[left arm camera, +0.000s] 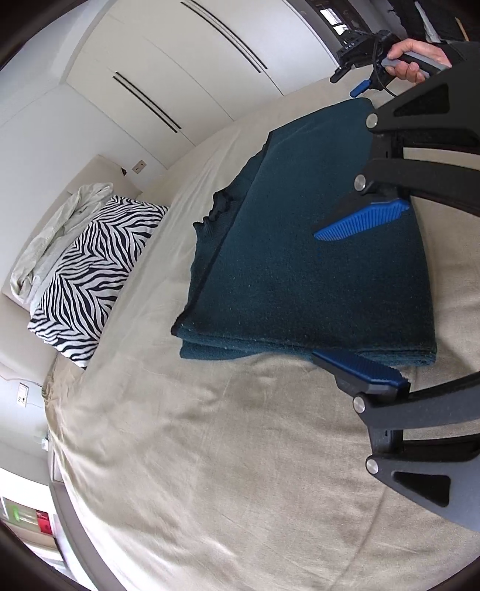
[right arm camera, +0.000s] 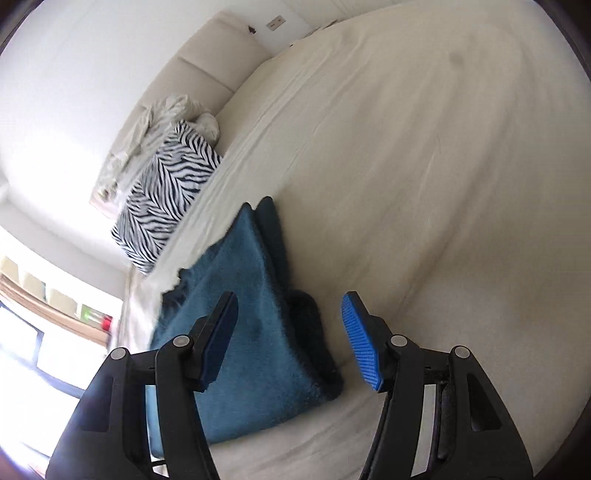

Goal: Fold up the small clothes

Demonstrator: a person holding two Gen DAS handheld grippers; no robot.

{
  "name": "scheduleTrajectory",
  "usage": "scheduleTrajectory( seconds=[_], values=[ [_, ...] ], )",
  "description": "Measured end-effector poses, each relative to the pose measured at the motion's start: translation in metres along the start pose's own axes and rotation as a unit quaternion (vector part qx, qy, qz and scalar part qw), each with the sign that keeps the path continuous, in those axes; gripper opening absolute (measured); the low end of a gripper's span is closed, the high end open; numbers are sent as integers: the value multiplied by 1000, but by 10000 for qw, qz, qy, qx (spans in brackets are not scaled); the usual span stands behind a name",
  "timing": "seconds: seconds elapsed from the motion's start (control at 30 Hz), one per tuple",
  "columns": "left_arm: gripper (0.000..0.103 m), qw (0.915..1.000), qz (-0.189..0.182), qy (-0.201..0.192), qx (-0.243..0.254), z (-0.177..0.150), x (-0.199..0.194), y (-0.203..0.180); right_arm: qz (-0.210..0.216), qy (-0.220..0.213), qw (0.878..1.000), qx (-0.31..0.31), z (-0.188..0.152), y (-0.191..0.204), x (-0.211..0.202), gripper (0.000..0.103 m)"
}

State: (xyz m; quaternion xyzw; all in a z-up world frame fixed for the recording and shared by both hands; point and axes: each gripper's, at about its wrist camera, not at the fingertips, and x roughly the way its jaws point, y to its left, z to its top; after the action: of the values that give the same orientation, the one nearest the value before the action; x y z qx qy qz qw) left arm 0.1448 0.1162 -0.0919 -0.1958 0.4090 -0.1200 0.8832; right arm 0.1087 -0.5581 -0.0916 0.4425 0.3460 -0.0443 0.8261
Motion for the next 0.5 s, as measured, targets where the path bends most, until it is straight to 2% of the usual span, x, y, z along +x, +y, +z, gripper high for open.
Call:
scheduleTrajectory(
  seconds=[0.07, 0.23, 0.3, 0.37, 0.43, 0.5],
  values=[
    [65, 9995, 0, -9, 316, 5, 5, -21, 343, -26, 9986, 394, -12, -8, -10, 57],
    [69, 9951, -170, -152, 958, 21, 22, -71, 782, 131, 9910, 1077, -52, -16, -16, 59],
    [74, 9927, -118, -96, 1200, 29, 37, -84, 903, 96, 9899, 1092, -62, -4, -20, 59],
    [75, 9896, 103, 87, 1430, 35, 61, -90, 930, -13, 9920, 850, -63, 18, -24, 59],
    [74, 9874, 475, 280, 1484, 35, 83, -86, 931, -58, 9946, 463, -58, 49, -24, 59],
    [75, 9858, 867, 718, 1246, 30, 106, -67, 1265, 275, 9915, 129, -52, 79, -5, 59]
  ],
)
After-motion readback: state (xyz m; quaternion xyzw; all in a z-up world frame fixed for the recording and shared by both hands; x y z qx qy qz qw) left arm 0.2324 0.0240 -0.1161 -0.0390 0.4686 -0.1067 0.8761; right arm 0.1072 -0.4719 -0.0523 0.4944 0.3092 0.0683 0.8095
